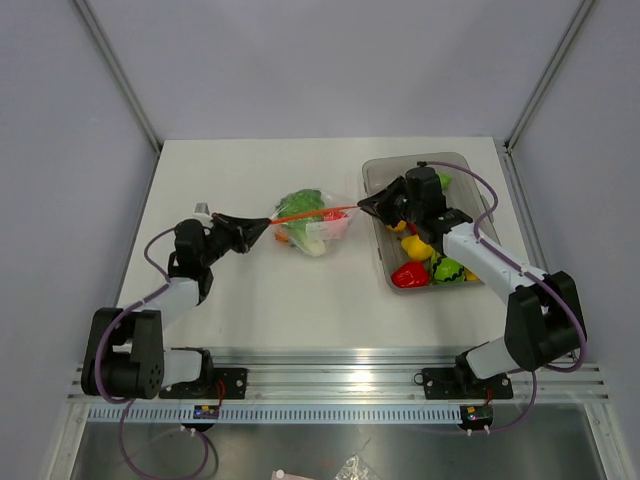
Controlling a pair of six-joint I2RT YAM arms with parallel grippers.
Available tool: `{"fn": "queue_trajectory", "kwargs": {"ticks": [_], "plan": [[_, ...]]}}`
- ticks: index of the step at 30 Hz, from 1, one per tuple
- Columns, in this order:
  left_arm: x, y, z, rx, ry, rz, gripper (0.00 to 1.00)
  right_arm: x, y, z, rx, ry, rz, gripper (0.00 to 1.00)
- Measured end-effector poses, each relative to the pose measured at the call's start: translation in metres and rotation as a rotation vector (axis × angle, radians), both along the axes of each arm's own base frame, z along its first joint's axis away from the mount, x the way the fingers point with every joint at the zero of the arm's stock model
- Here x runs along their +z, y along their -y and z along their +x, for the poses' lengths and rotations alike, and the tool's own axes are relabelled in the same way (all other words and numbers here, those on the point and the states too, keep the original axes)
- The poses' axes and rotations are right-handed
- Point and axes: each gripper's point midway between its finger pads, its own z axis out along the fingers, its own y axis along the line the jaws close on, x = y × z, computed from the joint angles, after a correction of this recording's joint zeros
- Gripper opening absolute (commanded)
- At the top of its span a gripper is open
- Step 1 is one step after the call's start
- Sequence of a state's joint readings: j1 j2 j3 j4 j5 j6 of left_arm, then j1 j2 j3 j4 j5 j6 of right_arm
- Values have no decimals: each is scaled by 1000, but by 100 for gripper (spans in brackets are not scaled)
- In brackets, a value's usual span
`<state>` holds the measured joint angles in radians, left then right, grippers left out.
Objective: Place the food in the zip-top bag and seal the zipper
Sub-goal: Zip the zipper food storage bag at the center of the board, then place the zipper food storage bag at the center of the board.
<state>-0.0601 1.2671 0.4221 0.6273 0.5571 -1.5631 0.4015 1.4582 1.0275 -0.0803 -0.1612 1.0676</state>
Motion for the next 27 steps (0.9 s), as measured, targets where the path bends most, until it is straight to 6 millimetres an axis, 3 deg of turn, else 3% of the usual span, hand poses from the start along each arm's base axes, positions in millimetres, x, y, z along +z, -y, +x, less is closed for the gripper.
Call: {"fn": "queue_trajectory", "kwargs": {"ticks": [5, 11, 15, 18, 19, 21, 25, 27], "plan": [[27, -2, 28, -21, 71, 48, 0, 9, -7, 28, 3, 55, 7, 0], [55, 2, 73, -86, 150, 61, 0, 30, -22, 85, 29, 146, -13, 0], [66, 2, 80, -124, 189, 91, 0, 45, -27, 91, 60, 210, -9, 0], [67, 3, 77, -156, 207, 126, 37, 43, -28, 87, 76, 231, -3, 0], [63, 3, 74, -169, 202, 140, 69, 36, -27, 82, 83, 224, -1, 0], [58, 3, 69, -184, 184, 151, 88, 20, -26, 72, 96, 196, 3, 0], [45, 5, 54, -213, 142, 159, 95, -16, -26, 54, 117, 118, 6, 6], [42, 6, 48, -223, 129, 164, 94, -29, -26, 46, 128, 88, 5, 22]]}}
